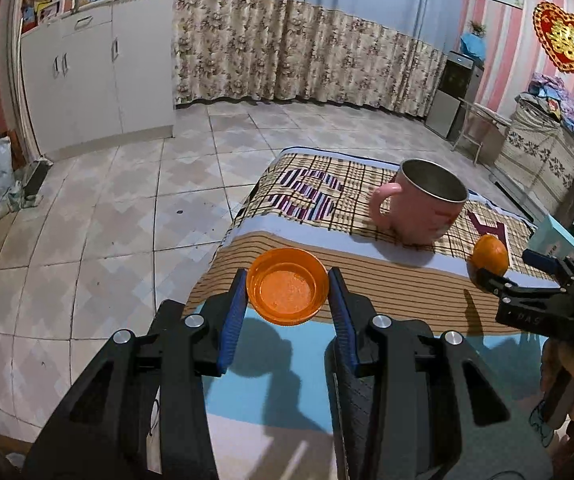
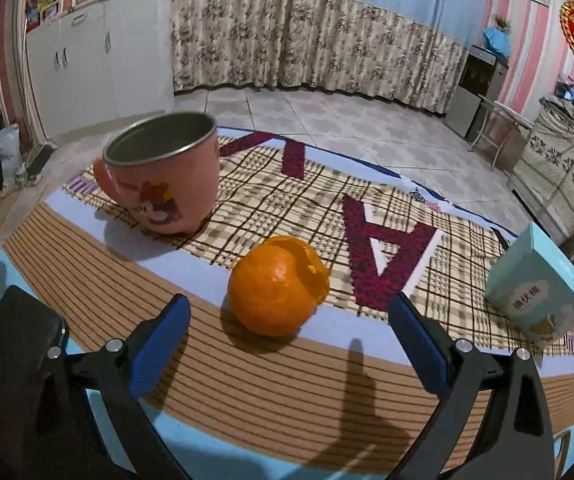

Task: Collect trash
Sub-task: 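Grasp the small orange cup with the left tool while the right tool reaches the orange, then close the right tool on the orange and lift it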

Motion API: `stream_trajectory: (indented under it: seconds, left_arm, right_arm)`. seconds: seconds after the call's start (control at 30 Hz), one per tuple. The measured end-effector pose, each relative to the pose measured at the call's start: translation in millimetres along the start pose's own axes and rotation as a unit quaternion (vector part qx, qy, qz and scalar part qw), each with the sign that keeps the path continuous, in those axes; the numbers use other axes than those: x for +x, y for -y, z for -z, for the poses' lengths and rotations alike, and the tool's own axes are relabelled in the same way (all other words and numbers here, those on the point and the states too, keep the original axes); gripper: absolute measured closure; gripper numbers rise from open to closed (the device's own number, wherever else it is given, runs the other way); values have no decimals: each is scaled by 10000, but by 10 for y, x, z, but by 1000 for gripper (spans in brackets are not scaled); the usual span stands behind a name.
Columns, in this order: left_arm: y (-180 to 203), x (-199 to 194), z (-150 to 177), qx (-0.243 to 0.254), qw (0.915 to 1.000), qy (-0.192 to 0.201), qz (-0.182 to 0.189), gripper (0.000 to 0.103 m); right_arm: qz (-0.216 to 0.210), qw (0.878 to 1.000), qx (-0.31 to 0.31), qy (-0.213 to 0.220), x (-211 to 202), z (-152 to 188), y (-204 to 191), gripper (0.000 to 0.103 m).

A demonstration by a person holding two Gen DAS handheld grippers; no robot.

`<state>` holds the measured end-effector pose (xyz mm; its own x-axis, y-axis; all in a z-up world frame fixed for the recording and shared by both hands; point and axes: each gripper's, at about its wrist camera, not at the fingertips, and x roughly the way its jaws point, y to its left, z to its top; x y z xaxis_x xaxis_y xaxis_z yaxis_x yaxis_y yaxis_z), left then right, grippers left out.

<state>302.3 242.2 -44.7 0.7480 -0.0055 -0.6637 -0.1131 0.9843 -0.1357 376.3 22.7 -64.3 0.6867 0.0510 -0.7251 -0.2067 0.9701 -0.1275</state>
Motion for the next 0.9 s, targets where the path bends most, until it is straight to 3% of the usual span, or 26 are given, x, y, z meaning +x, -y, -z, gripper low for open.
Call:
stream_trajectory:
  seconds: [0.1,0.23,0.5,0.9]
  left_arm:
    - [9,0,10,25,10000,0,-22,64]
    - [59,-40,30,108,9999,19,-89,64]
    - [352,-254,7,241,9995,183,-115,64]
    - [1245,-680,133,546,9971,412,322,64]
  right_arm:
    - [-173,9997,-27,-155,54,2,-14,38]
    - [-305,9995,-65,-96,12,22,3,59]
    - [-343,9993,5,150,-321,93,284,63]
    - [134,9978,388,524,-1198,560,1362,63]
